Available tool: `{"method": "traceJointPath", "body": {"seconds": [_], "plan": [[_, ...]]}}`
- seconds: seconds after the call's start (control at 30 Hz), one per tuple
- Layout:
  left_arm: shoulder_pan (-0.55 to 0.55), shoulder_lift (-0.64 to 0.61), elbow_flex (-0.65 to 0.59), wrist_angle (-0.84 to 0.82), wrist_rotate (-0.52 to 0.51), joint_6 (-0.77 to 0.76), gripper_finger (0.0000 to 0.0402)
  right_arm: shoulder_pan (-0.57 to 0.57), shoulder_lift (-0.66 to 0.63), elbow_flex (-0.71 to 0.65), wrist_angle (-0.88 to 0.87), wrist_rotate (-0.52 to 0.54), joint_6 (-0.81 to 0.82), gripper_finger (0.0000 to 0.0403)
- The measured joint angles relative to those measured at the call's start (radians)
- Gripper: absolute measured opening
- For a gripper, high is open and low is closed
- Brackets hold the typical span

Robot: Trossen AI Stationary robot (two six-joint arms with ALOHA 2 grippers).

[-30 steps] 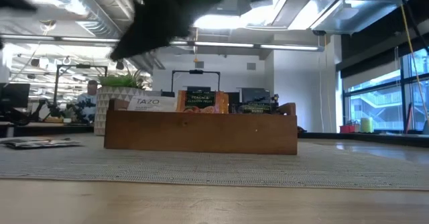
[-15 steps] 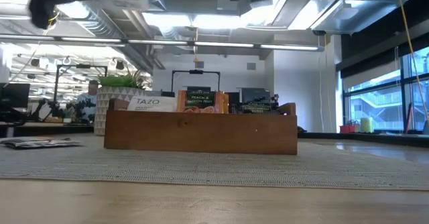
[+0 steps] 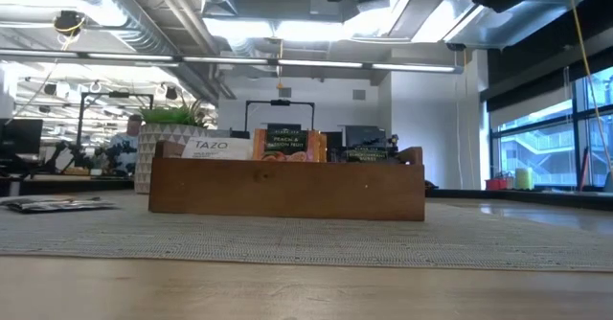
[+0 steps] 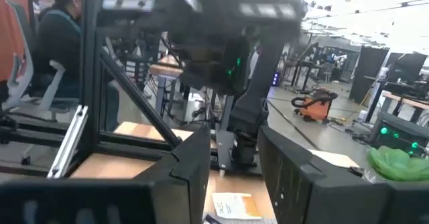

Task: Pick & Place Tea
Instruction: Put the white tea bag into the left section of the wooden organizer

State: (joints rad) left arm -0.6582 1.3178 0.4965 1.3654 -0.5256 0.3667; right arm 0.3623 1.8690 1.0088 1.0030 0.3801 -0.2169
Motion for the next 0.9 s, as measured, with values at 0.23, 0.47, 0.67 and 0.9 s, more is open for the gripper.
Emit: {"method": "traceJointPath", "body": {"seconds": [0.23, 0.47, 0.67, 0.9], "plan": [[0.0, 0.0, 0.0, 0.038, 0.371, 0.327, 0.0003, 0.0, 0.0, 0.0, 0.152, -0.023, 0.003, 0.0129], [0.03, 0.001, 0.0, 0.052, 0.375, 0.351, 0.0003, -0.005, 0.002, 0.034, 0.194, -0.343, -0.054, 0.0139], [0.09, 0.0, 0.0, 0.052, 0.442, 0.276, 0.0003, -0.02, 0.002, 0.102, 0.124, -0.356, -0.082, 0.0214], [0.126, 0.0, 0.0, 0.053, 0.5, 0.248, 0.0003, -0.035, 0.002, 0.15, 0.058, -0.367, -0.128, 0.0271]]}}
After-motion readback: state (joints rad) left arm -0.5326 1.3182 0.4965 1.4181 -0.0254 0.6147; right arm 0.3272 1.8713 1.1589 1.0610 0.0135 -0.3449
